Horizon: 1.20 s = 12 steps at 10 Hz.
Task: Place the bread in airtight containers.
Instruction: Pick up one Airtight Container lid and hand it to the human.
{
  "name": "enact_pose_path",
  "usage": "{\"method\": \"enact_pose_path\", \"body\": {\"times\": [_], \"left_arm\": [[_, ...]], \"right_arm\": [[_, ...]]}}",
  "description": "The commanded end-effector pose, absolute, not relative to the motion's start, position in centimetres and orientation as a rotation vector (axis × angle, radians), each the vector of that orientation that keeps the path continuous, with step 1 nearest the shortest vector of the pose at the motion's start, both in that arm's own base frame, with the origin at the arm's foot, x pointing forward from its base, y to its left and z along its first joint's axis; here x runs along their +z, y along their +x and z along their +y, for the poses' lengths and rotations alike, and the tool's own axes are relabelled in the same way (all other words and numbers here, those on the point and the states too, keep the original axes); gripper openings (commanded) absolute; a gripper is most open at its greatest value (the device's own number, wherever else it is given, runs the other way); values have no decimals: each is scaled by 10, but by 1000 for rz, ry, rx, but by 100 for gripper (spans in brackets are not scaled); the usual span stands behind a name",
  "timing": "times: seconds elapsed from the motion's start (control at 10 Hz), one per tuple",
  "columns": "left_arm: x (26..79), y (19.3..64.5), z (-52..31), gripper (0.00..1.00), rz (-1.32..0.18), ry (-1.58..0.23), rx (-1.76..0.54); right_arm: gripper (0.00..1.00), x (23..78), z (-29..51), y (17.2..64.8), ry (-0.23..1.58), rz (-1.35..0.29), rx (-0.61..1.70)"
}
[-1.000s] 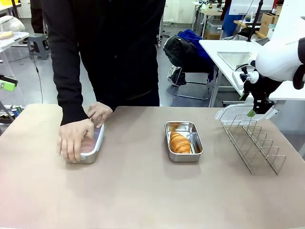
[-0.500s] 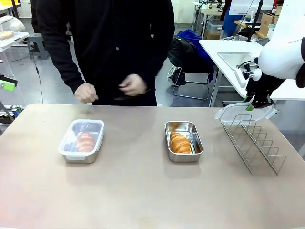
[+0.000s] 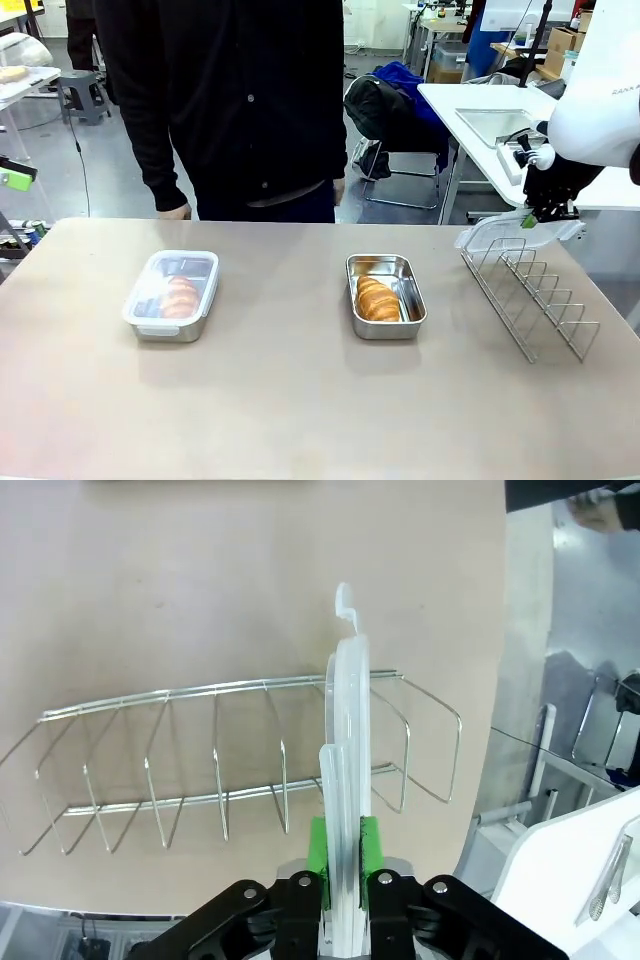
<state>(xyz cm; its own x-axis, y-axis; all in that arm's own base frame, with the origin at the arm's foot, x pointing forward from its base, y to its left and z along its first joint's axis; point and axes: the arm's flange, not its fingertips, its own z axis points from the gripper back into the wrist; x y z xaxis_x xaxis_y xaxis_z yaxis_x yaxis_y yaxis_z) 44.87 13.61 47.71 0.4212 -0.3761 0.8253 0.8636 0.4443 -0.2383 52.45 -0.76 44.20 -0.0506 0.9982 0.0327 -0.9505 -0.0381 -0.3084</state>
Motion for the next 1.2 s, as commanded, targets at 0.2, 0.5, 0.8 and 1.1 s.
{"method": "enact_pose_path", "body": {"times": [0.2, 0.5, 0.8, 1.1], "left_arm": [[479, 448, 134, 100, -785, -745, -885], [479, 448, 134, 100, -785, -745, -885], [479, 448, 134, 100, -785, -745, -885], [479, 448, 134, 100, -785, -745, -885]], "right_arm": [[0, 528, -9, 477, -295, -362, 1515], [0, 621, 4, 418, -346, -519, 1550], [0, 623, 42, 389, -415, -790, 1722], [0, 577, 108, 373, -396, -968, 2021]]}}
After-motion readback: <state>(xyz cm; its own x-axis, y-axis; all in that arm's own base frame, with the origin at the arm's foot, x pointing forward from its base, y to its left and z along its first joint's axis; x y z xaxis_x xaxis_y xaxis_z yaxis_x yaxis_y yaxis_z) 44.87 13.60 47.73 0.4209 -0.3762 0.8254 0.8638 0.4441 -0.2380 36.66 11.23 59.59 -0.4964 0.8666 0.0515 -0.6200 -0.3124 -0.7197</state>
